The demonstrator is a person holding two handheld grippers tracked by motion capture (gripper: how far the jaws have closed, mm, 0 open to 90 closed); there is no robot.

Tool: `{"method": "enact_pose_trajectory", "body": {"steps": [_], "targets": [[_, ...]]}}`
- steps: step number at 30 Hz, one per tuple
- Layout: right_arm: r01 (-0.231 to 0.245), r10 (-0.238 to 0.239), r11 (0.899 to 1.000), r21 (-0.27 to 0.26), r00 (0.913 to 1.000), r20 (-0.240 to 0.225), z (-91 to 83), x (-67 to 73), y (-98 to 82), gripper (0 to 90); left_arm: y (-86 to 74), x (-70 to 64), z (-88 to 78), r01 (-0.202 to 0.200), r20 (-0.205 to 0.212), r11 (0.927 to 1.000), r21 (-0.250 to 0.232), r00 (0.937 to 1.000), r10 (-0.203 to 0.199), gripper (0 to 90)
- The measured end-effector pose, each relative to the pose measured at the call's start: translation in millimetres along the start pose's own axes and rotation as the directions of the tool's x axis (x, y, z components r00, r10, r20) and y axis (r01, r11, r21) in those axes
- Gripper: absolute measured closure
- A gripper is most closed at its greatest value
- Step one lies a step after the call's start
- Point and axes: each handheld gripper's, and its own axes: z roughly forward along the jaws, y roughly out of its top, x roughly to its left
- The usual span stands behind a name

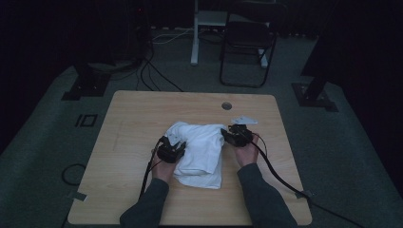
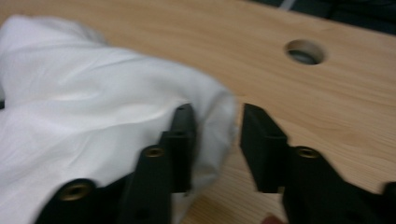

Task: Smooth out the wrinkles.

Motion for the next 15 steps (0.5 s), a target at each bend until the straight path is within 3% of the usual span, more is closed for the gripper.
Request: {"method": "enact_pose_trajectory", "body": {"steps": [2,3,5,6,7,8,10,11,13,15], "targets": [[-0.016,0.016,1.000,-0.018,0.9998,-0.009,-6.8,0.5,-0.1,55.1,0.6,-0.6,0.0,0.001,-0.004,1.0000,0.002,1.0000,-0.001,67.5],[-0.020,0.015,0.997,-0.073,0.9982,-0.058,-22.6,7.0,-1.7,49.3,1.0,-1.0,0.0,0.002,-0.005,1.0000,0.004,1.0000,-0.002,67.3],[-0.003,-0.007,0.995,-0.104,0.9955,-0.094,-32.2,15.5,-3.8,48.3,1.9,-1.7,-0.2,0.008,-0.008,1.0000,0.005,0.9999,-0.008,67.1],[-0.003,-0.007,0.995,-0.104,0.9955,-0.094,-32.2,15.5,-3.8,48.3,1.9,-1.7,-0.2,0.008,-0.008,1.0000,0.005,0.9999,-0.008,67.0],[-0.010,-0.008,0.994,-0.104,0.9845,-0.175,-35.0,26.7,-8.9,45.4,2.2,-2.3,-0.4,0.011,-0.008,0.9999,0.006,0.9999,-0.011,66.9],[-0.010,-0.008,0.994,-0.104,0.9845,-0.175,-35.0,26.7,-8.9,45.4,2.2,-2.3,-0.4,0.011,-0.008,0.9999,0.006,0.9999,-0.011,66.9],[0.029,-0.036,0.999,-0.039,0.9803,-0.194,-26.3,44.7,-22.1,41.0,2.7,-1.9,-1.0,0.020,-0.004,0.9998,0.008,0.9998,-0.020,66.7],[0.030,-0.034,0.999,-0.020,0.9802,-0.195,-22.6,47.2,-25.9,40.6,2.7,-1.5,-1.2,0.024,-0.001,0.9997,0.006,0.9997,-0.024,66.5],[0.024,-0.016,0.999,0.039,0.9780,-0.208,-11.7,49.0,-35.1,48.4,2.7,-0.5,-1.8,0.036,0.007,0.9993,0.001,0.9993,-0.036,66.2],[0.031,-0.008,0.996,0.087,0.9659,-0.259,-5.9,47.3,-40.4,76.5,2.5,0.9,-2.8,0.046,0.020,0.9989,-0.007,0.9987,-0.046,65.1]]}}
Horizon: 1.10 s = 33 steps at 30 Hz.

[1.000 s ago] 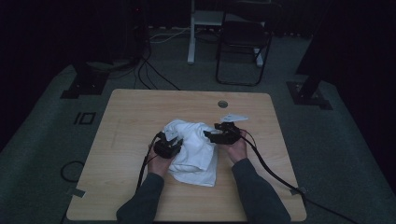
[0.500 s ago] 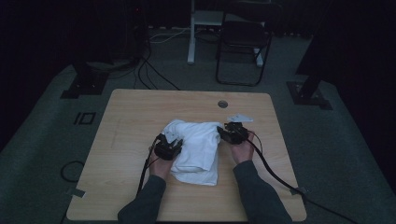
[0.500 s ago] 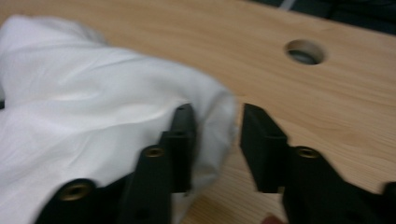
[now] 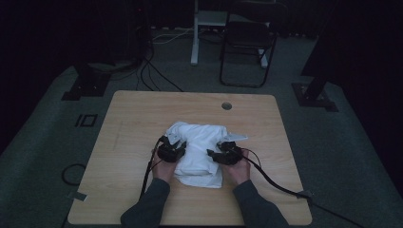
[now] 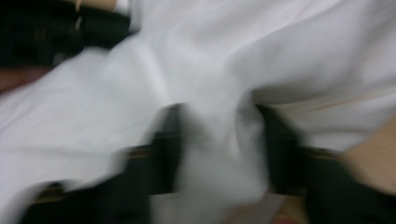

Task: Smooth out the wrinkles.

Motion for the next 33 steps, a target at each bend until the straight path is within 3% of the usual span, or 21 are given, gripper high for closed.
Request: {"method": "enact_pose_trajectory", "body": {"steps": [1,2,6,7,10,12,13,15,16,18,20,22,24,26,29,31,33], "targets": [[0.011,-0.011,1.000,0.007,0.9999,0.007,-1.2,0.2,-1.4,85.5,-0.4,1.1,-0.6,0.008,0.011,0.9999,-0.007,0.9999,-0.008,64.5],[0.023,-0.023,1.000,0.006,0.9995,0.021,-4.2,0.4,-1.6,86.9,-0.4,1.1,-0.6,0.008,0.011,0.9999,-0.007,0.9999,-0.008,64.2],[0.012,-0.012,1.000,-0.025,0.9997,0.024,-18.8,-1.7,-0.3,87.1,-1.2,5.3,-2.3,0.028,0.035,0.9995,-0.016,0.9990,-0.028,63.7],[-0.028,0.028,0.999,-0.017,0.9995,0.014,-27.1,-6.8,-3.6,87.2,-1.0,7.1,-3.4,0.034,0.054,0.9993,-0.018,0.9980,-0.033,62.9],[-0.049,0.049,0.999,0.008,0.9987,0.016,-26.1,-8.8,-10.6,86.2,-0.9,5.2,-4.8,0.030,0.058,0.9993,-0.023,0.9979,-0.029,62.3],[-0.060,0.056,0.997,0.052,0.9957,0.073,-22.1,-10.3,-18.4,80.5,-1.6,5.6,-6.7,0.042,0.066,0.9985,-0.034,0.9970,-0.040,60.6],[-0.078,0.071,0.995,0.066,0.9922,0.102,-21.7,-14.1,-23.3,67.5,-1.7,6.0,-7.4,0.050,0.074,0.9981,-0.037,0.9962,-0.047,59.2],[-0.074,0.071,0.997,0.022,0.9903,0.119,-29.5,-15.6,-21.6,52.7,-1.9,6.0,-8.9,0.053,0.081,0.9979,-0.039,0.9955,-0.049,58.7],[-0.053,0.056,0.998,-0.035,0.9912,0.119,-37.9,-13.5,-17.0,46.8,-1.9,5.7,-9.1,0.053,0.081,0.9978,-0.039,0.9954,-0.050,58.5],[-0.005,0.016,0.994,-0.110,0.9946,0.102,-49.3,-7.3,-8.3,44.3,-1.4,4.1,-9.1,0.051,0.079,0.9978,-0.041,0.9957,-0.048,58.3],[0.042,-0.031,0.988,-0.149,0.9969,0.072,-54.6,1.4,2.5,42.3,-0.6,2.6,-9.1,0.046,0.076,0.9983,-0.037,0.9962,-0.043,58.2],[0.069,-0.065,0.984,-0.164,0.9974,0.033,-49.0,9.1,12.3,42.1,-0.5,1.4,-9.0,0.048,0.076,0.9981,-0.040,0.9961,-0.045,57.8],[0.092,-0.089,0.983,-0.157,0.9957,0.026,-38.1,13.7,17.1,40.5,-0.6,0.6,-9.0,0.045,0.073,0.9982,-0.040,0.9964,-0.042,57.7],[0.114,-0.114,0.986,-0.123,0.9934,0.011,-21.2,15.2,18.9,38.5,-0.6,0.8,-9.1,0.045,0.075,0.9982,-0.040,0.9963,-0.042,57.5],[0.131,-0.132,0.990,-0.053,0.9912,-0.014,2.4,14.9,12.5,35.1,-0.9,1.6,-10.2,0.047,0.092,0.9980,-0.043,0.9948,-0.043,55.9],[0.159,-0.160,0.987,-0.017,0.9872,-0.004,10.5,17.6,4.3,35.3,0.5,3.2,-13.8,0.050,0.125,0.9973,-0.054,0.9913,-0.043,52.8],[0.175,-0.175,0.985,-0.003,0.9845,0.014,13.3,18.8,-2.4,36.2,2.1,6.8,-25.4,0.084,0.133,0.9912,-0.102,0.9886,-0.070,51.6]]}}
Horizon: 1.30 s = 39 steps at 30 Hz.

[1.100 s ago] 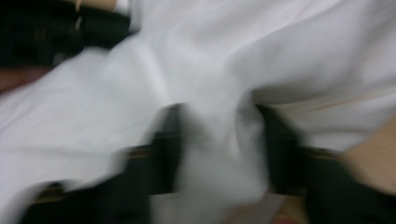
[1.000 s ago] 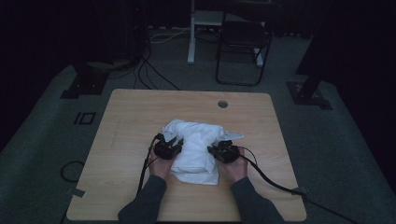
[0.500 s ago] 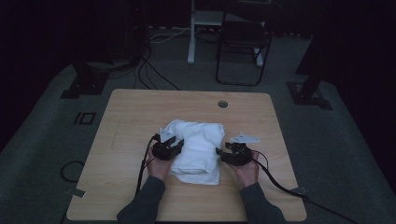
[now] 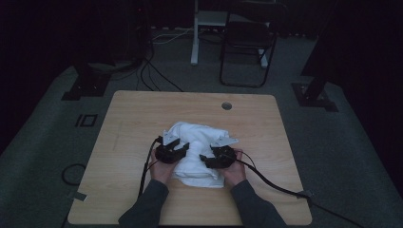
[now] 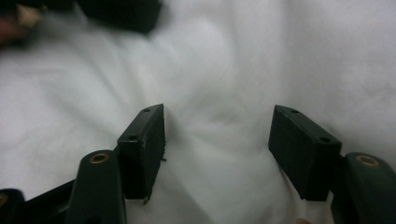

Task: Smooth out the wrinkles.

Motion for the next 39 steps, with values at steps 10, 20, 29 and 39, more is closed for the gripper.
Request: {"method": "enact_pose_trajectory", "body": {"steps": [10,20,29,39], "targets": [[-0.036,0.035,0.999,0.016,0.9991,0.024,2.6,-7.2,-14.7,37.6,-29.5,13.7,-26.0,-0.011,0.013,0.9986,0.052,0.9999,0.010,52.9],[-0.053,0.053,0.999,0.008,0.9978,0.040,18.5,-26.3,-10.5,38.8,-22.5,8.5,-4.8,-0.029,-0.031,0.9965,0.079,0.9990,0.031,53.6],[-0.044,0.044,0.999,0.013,0.9985,0.033,41.8,-38.2,9.8,39.2,-14.1,19.0,2.4,-0.006,-0.119,0.9973,0.074,0.9928,0.015,53.6],[-0.048,0.048,0.999,0.014,0.9988,0.011,59.5,-40.9,25.1,38.8,-4.5,36.7,6.3,0.032,-0.149,0.9968,0.073,0.9886,-0.021,53.3]]}}
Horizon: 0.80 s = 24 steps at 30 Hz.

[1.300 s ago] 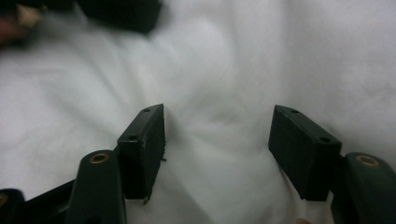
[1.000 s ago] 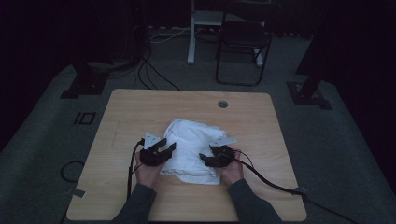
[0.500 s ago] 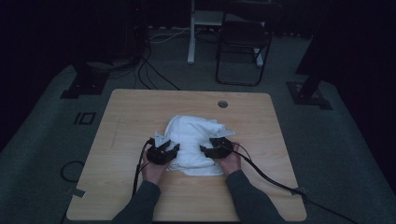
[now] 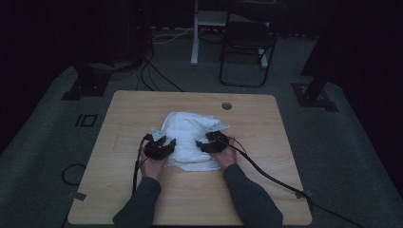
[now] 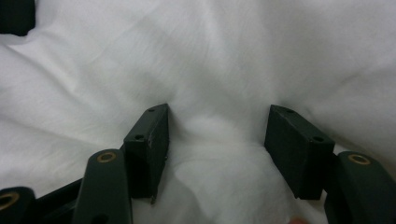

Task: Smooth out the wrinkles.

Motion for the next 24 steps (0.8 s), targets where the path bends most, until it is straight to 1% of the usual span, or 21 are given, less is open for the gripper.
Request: {"method": "enact_pose_trajectory", "body": {"steps": [2,4,5,6,7,8,9,10,11,12,13,14,15,16,17,18,21,23,24], "targets": [[-0.006,0.006,1.000,0.001,0.9999,-0.008,-1.7,-0.9,0.6,37.3,0.8,1.8,-2.4,0.002,0.008,0.9999,-0.012,1.0000,-0.002,51.9],[0.011,-0.011,1.000,-0.006,0.9999,0.004,-6.7,0.5,2.4,33.7,2.9,5.0,-6.7,0.013,0.009,0.9996,-0.024,0.9999,-0.012,48.8],[0.011,-0.011,1.000,-0.006,0.9999,0.004,-6.7,0.5,2.4,33.7,2.9,5.0,-6.7,0.013,0.009,0.9996,-0.024,0.9999,-0.012,48.1],[0.012,-0.012,1.000,-0.018,0.9998,0.013,-10.7,1.1,3.6,33.7,2.9,5.0,-6.7,0.013,0.009,0.9996,-0.024,0.9999,-0.012,48.1],[0.011,-0.010,0.998,-0.068,0.9997,0.022,-23.9,2.6,5.9,29.7,6.8,11.2,-21.1,0.030,0.015,0.9974,-0.065,0.9995,-0.029,48.1],[0.001,0.001,0.995,-0.096,0.9998,0.018,-31.4,2.3,6.0,29.4,7.5,13.0,-26.2,0.030,0.015,0.9965,-0.078,0.9995,-0.029,48.0],[-0.012,0.014,0.993,-0.121,0.9997,0.020,-39.5,1.1,5.3,29.3,7.5,13.0,-26.2,0.030,0.015,0.9965,-0.078,0.9995,-0.029,48.0],[-0.024,0.029,0.989,-0.149,0.9992,0.028,-49.7,-0.3,3.5,29.3,8.1,16.9,-36.3,0.024,0.018,0.9949,-0.098,0.9996,-0.023,47.9],[-0.024,0.029,0.989,-0.149,0.9992,0.028,-49.7,-0.3,3.5,29.3,8.1,16.9,-36.3,0.024,0.018,0.9949,-0.098,0.9996,-0.023,47.8],[-0.021,0.029,0.985,-0.174,0.9987,0.043,-65.1,-3.1,-1.7,29.2,7.4,20.5,-46.1,0.012,0.024,0.9935,-0.113,0.9997,-0.010,47.8],[-0.019,0.028,0.983,-0.180,0.9983,0.051,-70.4,-4.0,-4.4,29.2,7.4,20.5,-46.1,0.012,0.024,0.9935,-0.113,0.9997,-0.010,47.8],[-0.013,0.025,0.983,-0.181,0.9977,0.063,-78.6,-6.0,-9.1,29.2,5.3,23.1,-54.9,-0.001,0.027,0.9920,-0.127,0.9996,0.004,47.7],[-0.013,0.025,0.983,-0.181,0.9977,0.063,-78.6,-6.0,-9.1,29.2,5.3,23.1,-54.9,-0.001,0.027,0.9920,-0.127,0.9996,0.004,47.7],[-0.009,0.024,0.984,-0.179,0.9962,0.084,-90.3,-9.3,-18.1,29.1,1.5,25.2,-62.7,-0.022,0.035,0.9911,-0.132,0.9991,0.026,47.5],[-0.009,0.024,0.984,-0.179,0.9962,0.084,-90.3,-9.3,-18.1,29.1,1.5,25.2,-62.7,-0.022,0.035,0.9911,-0.132,0.9991,0.026,47.3],[-0.011,0.029,0.985,-0.174,0.9948,0.098,-99.4,-13.4,-27.7,29.1,-2.2,26.5,-68.1,-0.032,0.037,0.9903,-0.135,0.9987,0.037,47.2],[-0.025,0.045,0.986,-0.166,0.9925,0.114,-109.4,-18.9,-40.5,29.1,-6.8,27.9,-73.6,-0.041,0.031,0.9892,-0.140,0.9984,0.046,46.9],[-0.027,0.047,0.986,-0.166,0.9918,0.118,-111.5,-20.4,-43.4,29.1,-8.6,28.6,-75.7,-0.042,0.029,0.9888,-0.143,0.9985,0.047,46.9],[-0.043,0.065,0.984,-0.170,0.9900,0.126,-116.9,-24.3,-51.5,29.1,-11.0,29.9,-78.4,-0.042,0.029,0.9881,-0.148,0.9985,0.047,46.9]]}}
